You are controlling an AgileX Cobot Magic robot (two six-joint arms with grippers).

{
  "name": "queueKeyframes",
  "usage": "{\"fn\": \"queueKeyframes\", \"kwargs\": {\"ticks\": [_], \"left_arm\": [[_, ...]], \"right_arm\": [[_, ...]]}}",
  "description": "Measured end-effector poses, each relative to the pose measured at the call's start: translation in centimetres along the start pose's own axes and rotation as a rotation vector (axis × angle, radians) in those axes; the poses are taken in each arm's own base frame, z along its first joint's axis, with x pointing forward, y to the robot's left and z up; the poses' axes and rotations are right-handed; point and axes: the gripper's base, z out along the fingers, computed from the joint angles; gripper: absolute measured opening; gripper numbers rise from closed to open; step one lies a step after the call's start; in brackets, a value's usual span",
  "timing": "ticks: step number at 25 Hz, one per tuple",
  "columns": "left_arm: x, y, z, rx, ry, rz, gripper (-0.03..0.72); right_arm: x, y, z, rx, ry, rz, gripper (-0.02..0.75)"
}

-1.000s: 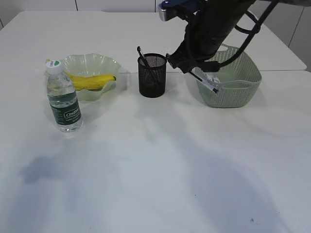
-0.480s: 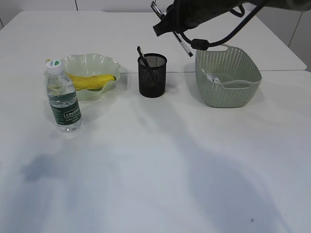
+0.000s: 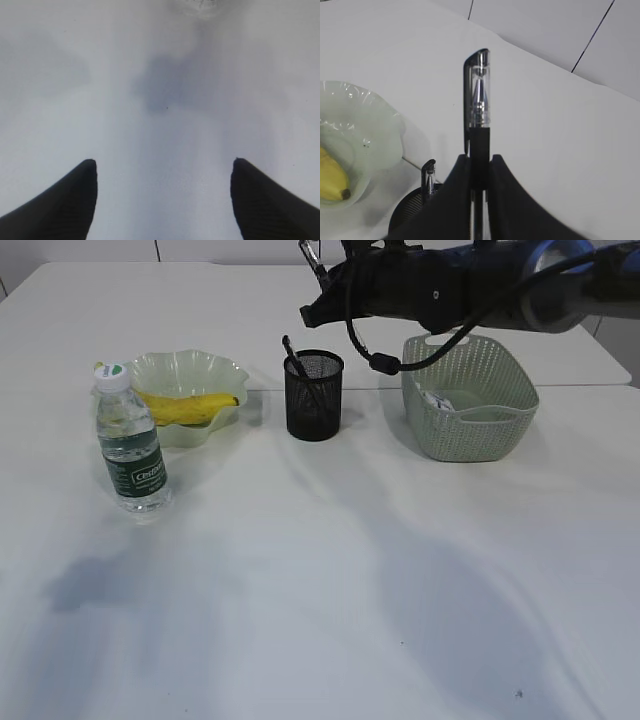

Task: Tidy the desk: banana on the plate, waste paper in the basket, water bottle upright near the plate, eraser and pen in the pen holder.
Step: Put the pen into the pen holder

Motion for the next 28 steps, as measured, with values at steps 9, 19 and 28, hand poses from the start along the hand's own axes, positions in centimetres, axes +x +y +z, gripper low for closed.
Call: {"fn": "queueKeyframes", "kwargs": {"ticks": [9, 19, 28], "left_arm": [[-0.1, 0.0, 0.0, 0.000, -0.013, 0.000, 0.591], [-0.3, 0.0, 0.0, 0.001, -0.028, 0.000, 0.591], [-0.3, 0.0, 0.0, 0.001, -0.038, 0.000, 0.591]], "right_arm": [[1.8, 0.4, 1.8, 0.036, -0.086, 0.108, 0.042], [1.7, 0.3, 3.4, 0.058, -0.183, 0.251, 0.042], [2.3, 0.5, 5.3, 0.059, -0.215, 0.306, 0.042]]}}
